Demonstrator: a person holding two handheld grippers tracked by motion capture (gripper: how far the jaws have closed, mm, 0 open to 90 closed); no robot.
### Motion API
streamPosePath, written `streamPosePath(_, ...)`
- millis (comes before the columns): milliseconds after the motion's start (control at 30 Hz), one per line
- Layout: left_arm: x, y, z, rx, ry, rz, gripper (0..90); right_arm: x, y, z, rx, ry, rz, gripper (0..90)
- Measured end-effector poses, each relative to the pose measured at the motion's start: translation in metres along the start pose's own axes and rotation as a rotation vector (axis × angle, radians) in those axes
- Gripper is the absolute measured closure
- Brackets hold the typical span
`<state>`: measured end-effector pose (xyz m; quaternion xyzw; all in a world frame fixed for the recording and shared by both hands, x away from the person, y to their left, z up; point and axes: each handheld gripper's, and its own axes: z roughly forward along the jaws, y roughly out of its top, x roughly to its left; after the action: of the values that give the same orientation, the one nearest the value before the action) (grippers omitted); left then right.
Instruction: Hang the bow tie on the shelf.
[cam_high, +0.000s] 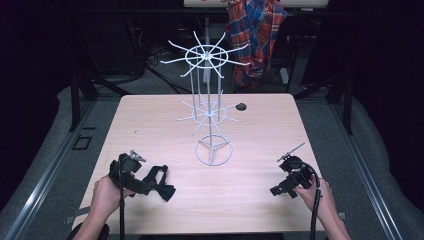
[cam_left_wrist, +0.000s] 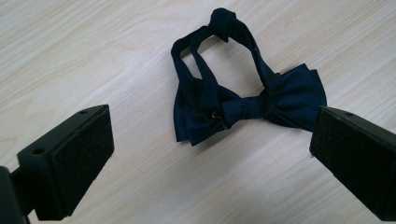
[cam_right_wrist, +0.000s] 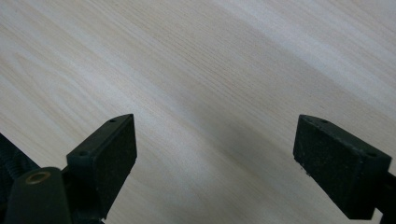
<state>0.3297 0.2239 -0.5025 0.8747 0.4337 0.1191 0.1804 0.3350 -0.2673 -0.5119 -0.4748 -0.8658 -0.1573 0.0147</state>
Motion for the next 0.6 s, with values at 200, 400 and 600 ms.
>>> streamPosePath(200,-0.006,0.006,0.004,0.01,-0.006,0.014,0.0,-0.001,0.0,-0.001,0.007,-0.009,-0.004,13.2)
streamPosePath(400,-0.009,0.012,0.01,0.017,-0.014,0.029,0.0,0.0,0.0,0.0,0.007,-0.008,-0.002,13.2)
streamPosePath(600,-0.013,0.018,0.016,0.019,-0.023,0.035,0.0,0.0,-0.001,0.0,0.007,-0.014,-0.001,13.3)
